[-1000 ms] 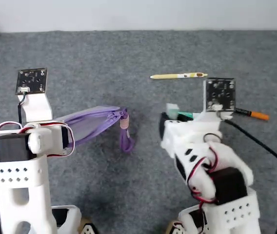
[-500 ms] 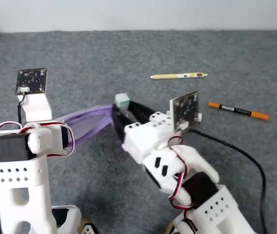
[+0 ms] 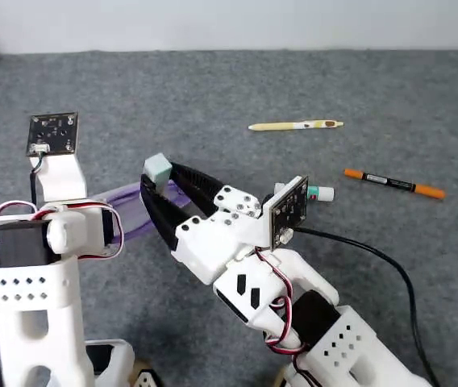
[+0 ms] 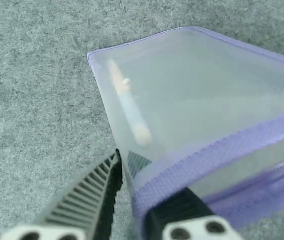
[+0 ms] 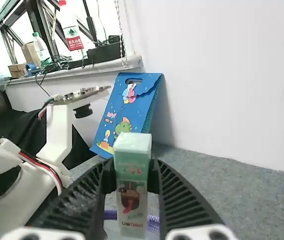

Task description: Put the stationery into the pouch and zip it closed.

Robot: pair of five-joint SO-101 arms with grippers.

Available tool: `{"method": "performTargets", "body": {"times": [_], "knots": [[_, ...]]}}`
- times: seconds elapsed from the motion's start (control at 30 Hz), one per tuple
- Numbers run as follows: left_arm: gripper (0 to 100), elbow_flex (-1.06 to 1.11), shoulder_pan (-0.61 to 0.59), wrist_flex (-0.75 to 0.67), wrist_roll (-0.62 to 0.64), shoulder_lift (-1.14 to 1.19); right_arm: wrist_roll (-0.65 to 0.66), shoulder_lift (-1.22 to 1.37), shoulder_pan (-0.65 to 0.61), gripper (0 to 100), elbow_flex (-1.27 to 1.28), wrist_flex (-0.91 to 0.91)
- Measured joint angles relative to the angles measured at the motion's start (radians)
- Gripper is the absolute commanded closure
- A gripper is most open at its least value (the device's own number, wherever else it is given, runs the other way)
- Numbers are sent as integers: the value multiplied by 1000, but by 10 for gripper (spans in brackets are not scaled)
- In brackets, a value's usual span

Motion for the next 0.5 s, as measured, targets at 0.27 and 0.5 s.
{"method": "performTargets", "body": {"times": [0.27, 0.5], "knots": [[988, 0, 0, 0, 0, 0, 0, 158, -15, 991, 0, -34], [988, 0, 0, 0, 5, 5, 8, 292, -15, 963, -12, -126]]}}
